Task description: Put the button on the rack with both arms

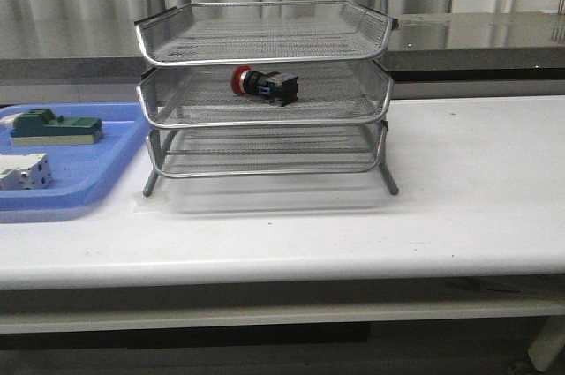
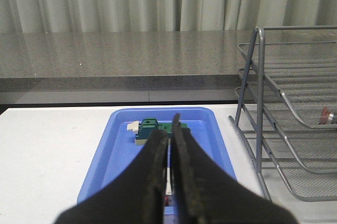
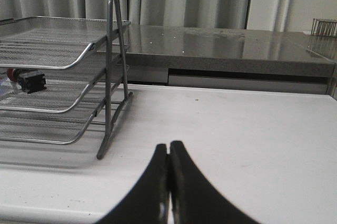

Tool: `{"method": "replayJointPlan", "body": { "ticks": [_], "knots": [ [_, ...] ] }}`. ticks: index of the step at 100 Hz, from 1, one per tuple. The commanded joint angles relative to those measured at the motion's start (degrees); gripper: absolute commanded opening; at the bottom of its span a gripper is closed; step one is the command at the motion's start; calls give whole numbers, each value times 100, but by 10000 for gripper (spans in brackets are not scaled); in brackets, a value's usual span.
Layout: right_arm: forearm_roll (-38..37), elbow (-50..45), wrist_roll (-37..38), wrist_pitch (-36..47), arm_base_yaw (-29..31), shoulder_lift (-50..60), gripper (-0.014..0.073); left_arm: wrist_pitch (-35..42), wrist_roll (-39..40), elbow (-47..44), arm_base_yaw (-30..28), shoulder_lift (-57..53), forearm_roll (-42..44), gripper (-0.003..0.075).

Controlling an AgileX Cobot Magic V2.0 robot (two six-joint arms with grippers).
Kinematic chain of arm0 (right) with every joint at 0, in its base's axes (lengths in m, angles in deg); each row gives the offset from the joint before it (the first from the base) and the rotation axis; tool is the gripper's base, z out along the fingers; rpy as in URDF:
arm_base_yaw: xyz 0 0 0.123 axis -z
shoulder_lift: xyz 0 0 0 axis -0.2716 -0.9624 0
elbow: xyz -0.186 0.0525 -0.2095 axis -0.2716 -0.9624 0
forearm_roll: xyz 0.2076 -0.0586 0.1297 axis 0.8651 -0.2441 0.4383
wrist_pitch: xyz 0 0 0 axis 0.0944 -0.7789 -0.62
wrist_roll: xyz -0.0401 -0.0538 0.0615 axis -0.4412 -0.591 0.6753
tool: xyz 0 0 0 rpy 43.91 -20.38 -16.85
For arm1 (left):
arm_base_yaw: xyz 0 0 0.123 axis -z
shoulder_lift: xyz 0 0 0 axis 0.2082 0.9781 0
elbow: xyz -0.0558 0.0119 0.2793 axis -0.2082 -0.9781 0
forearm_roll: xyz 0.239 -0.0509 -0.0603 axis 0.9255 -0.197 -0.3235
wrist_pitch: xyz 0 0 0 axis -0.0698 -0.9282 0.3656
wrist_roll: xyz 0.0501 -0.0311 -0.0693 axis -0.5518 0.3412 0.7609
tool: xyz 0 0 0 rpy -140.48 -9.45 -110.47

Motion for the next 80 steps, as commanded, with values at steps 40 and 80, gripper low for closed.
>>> {"method": "replayJointPlan", "body": {
  "ticks": [40, 80],
  "knots": [
    [-28, 94, -4, 502, 34, 109, -57, 470, 518, -557, -6, -282, 546, 4],
    [-28, 94, -4, 502, 34, 109, -57, 470, 799, -1490, 7, -1579, 841, 4]
  ]
}}
